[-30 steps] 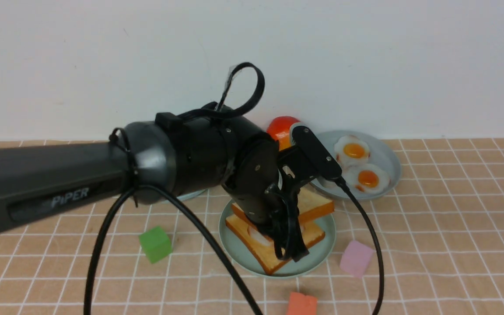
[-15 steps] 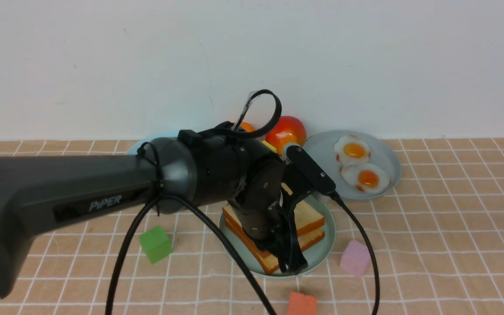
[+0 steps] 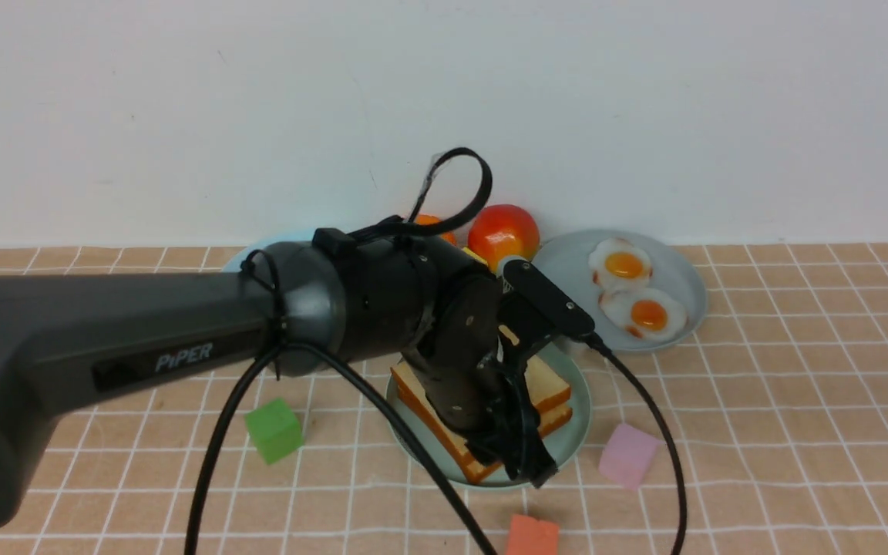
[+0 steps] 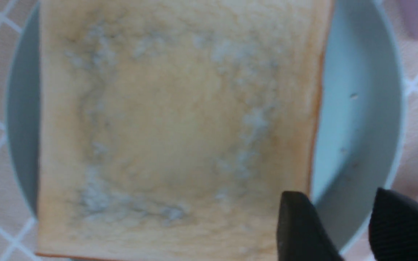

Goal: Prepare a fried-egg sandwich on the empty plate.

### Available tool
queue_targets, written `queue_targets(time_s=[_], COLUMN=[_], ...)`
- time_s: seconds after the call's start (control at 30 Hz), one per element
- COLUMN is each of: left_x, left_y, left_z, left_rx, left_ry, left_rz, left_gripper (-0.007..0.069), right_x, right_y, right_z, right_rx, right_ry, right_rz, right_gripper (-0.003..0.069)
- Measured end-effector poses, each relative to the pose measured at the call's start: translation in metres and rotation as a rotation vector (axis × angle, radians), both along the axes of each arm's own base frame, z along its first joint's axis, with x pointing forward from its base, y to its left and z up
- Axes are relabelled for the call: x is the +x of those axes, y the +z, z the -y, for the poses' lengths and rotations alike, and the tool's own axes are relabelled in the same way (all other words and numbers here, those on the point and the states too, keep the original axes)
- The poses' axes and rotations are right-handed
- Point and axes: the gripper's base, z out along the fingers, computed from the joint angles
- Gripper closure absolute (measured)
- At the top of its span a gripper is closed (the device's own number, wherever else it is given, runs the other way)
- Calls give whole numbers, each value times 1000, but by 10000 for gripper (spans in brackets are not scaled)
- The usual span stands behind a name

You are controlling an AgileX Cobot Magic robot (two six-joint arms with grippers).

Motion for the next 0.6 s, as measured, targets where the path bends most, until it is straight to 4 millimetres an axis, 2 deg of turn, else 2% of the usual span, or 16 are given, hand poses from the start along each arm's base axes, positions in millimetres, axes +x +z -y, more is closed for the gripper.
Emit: queue_targets(time_s=[0.07, 0.13, 0.17, 0.23, 0.27, 0.3, 0.33, 0.4, 0.43, 0.5, 0.57, 0.6], left_x=[-4, -13, -14, -32, -34, -51, -63, -90, -104, -127, -148, -156], left_y=[13, 42, 45, 96, 101, 139, 160, 193, 203, 210, 208, 198], left_z=[0, -5, -5, -16, -17, -30, -41, -65, -78, -100, -120, -128], left_rx=[-46, -118, -131, -259, -271, -368, -426, -528, -572, -631, -680, -683], left_ry=[18, 36, 39, 54, 54, 49, 42, 37, 39, 42, 50, 57], left_rz=[-7, 1, 0, 39, 44, 104, 152, 239, 277, 328, 367, 366], left_gripper=[319, 349, 355, 465, 465, 554, 613, 638, 638, 638, 638, 638], right_x=[0, 0, 0, 0, 0, 0, 0, -1, -2, -7, -12, -15], right_y=[0, 0, 0, 0, 0, 0, 0, 0, 0, 0, 1, 1], right_z=[0, 0, 0, 0, 0, 0, 1, 2, 3, 5, 8, 9], right_rx=[0, 0, 0, 0, 0, -3, -8, -21, -30, -34, -35, -33], right_ry=[0, 0, 0, 0, 0, -3, -5, -13, -18, -29, -48, -56], right_rz=[0, 0, 0, 1, 1, 2, 3, 8, 16, 28, 48, 57], right_gripper=[580, 578, 578, 577, 577, 580, 584, 594, 603, 620, 639, 648])
